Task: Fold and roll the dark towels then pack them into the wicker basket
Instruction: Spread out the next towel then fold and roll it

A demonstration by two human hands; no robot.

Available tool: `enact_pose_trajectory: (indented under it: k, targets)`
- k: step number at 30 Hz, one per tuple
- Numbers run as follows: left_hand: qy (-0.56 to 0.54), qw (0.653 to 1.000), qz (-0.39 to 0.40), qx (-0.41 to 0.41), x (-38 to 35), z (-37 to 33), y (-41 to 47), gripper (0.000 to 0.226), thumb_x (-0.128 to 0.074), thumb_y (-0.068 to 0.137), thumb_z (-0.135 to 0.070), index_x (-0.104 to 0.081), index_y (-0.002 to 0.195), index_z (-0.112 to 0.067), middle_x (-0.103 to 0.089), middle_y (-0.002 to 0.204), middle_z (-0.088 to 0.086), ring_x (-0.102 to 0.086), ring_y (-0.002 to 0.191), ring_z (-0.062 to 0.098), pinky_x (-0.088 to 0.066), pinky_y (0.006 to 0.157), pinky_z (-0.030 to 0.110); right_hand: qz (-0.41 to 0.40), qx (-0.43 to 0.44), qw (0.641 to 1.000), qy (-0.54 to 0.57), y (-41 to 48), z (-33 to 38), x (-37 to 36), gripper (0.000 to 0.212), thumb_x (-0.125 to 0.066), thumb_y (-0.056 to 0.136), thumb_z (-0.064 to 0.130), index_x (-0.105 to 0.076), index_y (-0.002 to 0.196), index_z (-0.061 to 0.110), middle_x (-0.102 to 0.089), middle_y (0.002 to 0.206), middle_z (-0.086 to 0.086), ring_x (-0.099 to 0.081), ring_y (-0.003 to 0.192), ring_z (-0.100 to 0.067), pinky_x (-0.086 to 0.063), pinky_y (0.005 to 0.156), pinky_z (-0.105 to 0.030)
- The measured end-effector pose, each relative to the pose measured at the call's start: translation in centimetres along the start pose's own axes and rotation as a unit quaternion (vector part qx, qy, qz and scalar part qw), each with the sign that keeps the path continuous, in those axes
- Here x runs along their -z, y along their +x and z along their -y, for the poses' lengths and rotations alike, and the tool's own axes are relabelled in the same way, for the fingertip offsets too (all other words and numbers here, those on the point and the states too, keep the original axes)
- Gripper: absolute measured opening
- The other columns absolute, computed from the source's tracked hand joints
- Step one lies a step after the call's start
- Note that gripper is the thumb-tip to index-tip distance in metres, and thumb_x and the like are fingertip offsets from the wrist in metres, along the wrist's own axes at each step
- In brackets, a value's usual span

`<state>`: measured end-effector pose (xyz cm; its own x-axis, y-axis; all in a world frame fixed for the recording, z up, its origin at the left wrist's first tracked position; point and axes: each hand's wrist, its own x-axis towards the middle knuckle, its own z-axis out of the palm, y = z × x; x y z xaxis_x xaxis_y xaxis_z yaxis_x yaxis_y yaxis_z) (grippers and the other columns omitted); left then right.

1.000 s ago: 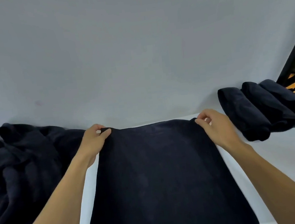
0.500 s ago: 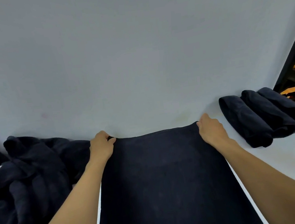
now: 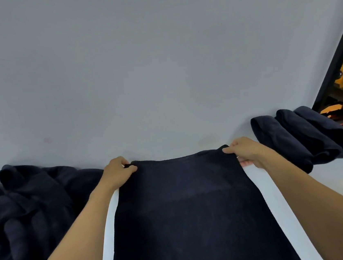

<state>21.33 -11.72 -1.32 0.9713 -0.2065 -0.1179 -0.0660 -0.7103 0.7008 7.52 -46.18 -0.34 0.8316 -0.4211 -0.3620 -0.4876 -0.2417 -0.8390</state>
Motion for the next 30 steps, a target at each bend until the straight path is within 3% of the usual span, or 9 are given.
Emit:
enact_pose_trajectory:
  k: [4,7,9,11,15,19,23,27,30]
  targets:
    - [-0.177,0.984,0.009,-0.007,1.2,-0.4,-0.6,0.017,-0.075,0.083,-0.020,-0.063,0.094,-0.015,-0.066,0.101,0.010,-0.062,0.091,0.023,-0.046,0.075,0.029,-0.050,0.050,0.995,0.074,0.4,-0.1,0.1,0.012,-0.069,0.086,0.018,-0.059,0.088,0.012,-0.062,0.085,-0.007,-0.056,0.071,-0.017,-0.048,0.071,-0.032]
    - [-0.217,0.975,-0.016,-0.040,2.4,-1.1,-1.9,0.010,-0.077,0.080,-0.012,-0.068,0.084,-0.010,-0.072,0.090,0.014,-0.064,0.080,0.023,-0.051,0.071,0.032,-0.071,0.098,0.985,0.126,-0.1,0.4,0.2,0.014,-0.073,0.079,0.019,-0.062,0.086,0.015,-0.066,0.088,-0.005,-0.056,0.079,-0.019,-0.047,0.075,-0.035]
    - [-0.244,0.968,-0.029,-0.058,3.2,-1.6,-2.8,0.007,-0.076,0.080,-0.008,-0.070,0.082,-0.006,-0.073,0.089,0.015,-0.067,0.081,0.024,-0.054,0.075,0.038,-0.081,0.128,0.977,0.150,-1.0,1.2,0.4,0.011,-0.072,0.081,0.016,-0.067,0.091,0.015,-0.070,0.093,-0.001,-0.061,0.086,-0.020,-0.051,0.081,-0.039]
    - [-0.270,0.959,-0.042,-0.070,4.1,-2.3,-3.6,0.007,-0.077,0.080,-0.007,-0.072,0.084,-0.003,-0.074,0.088,0.014,-0.068,0.082,0.023,-0.056,0.074,0.034,-0.088,0.160,0.969,0.169,-2.0,2.1,0.6,0.013,-0.070,0.084,0.013,-0.072,0.097,0.017,-0.073,0.099,0.000,-0.067,0.095,-0.020,-0.053,0.089,-0.040]
    - [-0.306,0.939,-0.111,-0.107,7.0,-4.5,-4.7,0.008,-0.077,0.080,-0.008,-0.074,0.085,-0.003,-0.074,0.086,0.011,-0.068,0.081,0.018,-0.055,0.075,0.029,-0.127,0.233,0.941,0.212,-4.2,5.0,2.2,0.012,-0.069,0.087,0.012,-0.075,0.096,0.018,-0.076,0.096,0.004,-0.070,0.096,-0.013,-0.055,0.086,-0.030]
    - [-0.315,0.910,-0.198,-0.185,11.3,-8.6,-5.7,0.004,-0.078,0.079,-0.009,-0.074,0.079,-0.012,-0.074,0.074,-0.002,-0.068,0.073,0.010,-0.055,0.070,0.023,-0.169,0.315,0.897,0.260,-6.3,10.1,4.8,0.012,-0.069,0.087,0.011,-0.074,0.094,0.020,-0.076,0.096,0.003,-0.070,0.095,-0.013,-0.052,0.082,-0.029]
    - [-0.303,0.878,-0.259,-0.264,16.2,-13.8,-6.7,0.006,-0.077,0.079,-0.009,-0.074,0.077,-0.014,-0.073,0.070,-0.002,-0.068,0.071,0.014,-0.056,0.069,0.027,-0.165,0.384,0.860,0.294,-8.6,16.6,7.6,0.011,-0.069,0.088,0.013,-0.074,0.092,0.022,-0.074,0.098,0.003,-0.067,0.096,-0.014,-0.050,0.078,-0.031]
    - [-0.288,0.846,-0.289,-0.343,18.9,-17.5,-9.3,0.006,-0.076,0.080,-0.009,-0.072,0.079,-0.014,-0.071,0.072,0.000,-0.068,0.071,0.014,-0.057,0.069,0.024,-0.159,0.439,0.822,0.327,-11.5,20.0,9.8,0.009,-0.068,0.088,0.013,-0.072,0.094,0.019,-0.073,0.096,0.001,-0.065,0.086,-0.013,-0.049,0.073,-0.027]
    - [-0.308,0.836,-0.270,-0.367,18.6,-17.2,-12.1,0.005,-0.073,0.083,-0.007,-0.072,0.081,-0.012,-0.071,0.074,-0.002,-0.067,0.076,0.016,-0.058,0.075,0.027,-0.152,0.448,0.816,0.332,-13.0,18.2,10.3,0.009,-0.069,0.087,0.018,-0.073,0.094,0.020,-0.072,0.100,0.000,-0.063,0.089,-0.014,-0.045,0.076,-0.030]
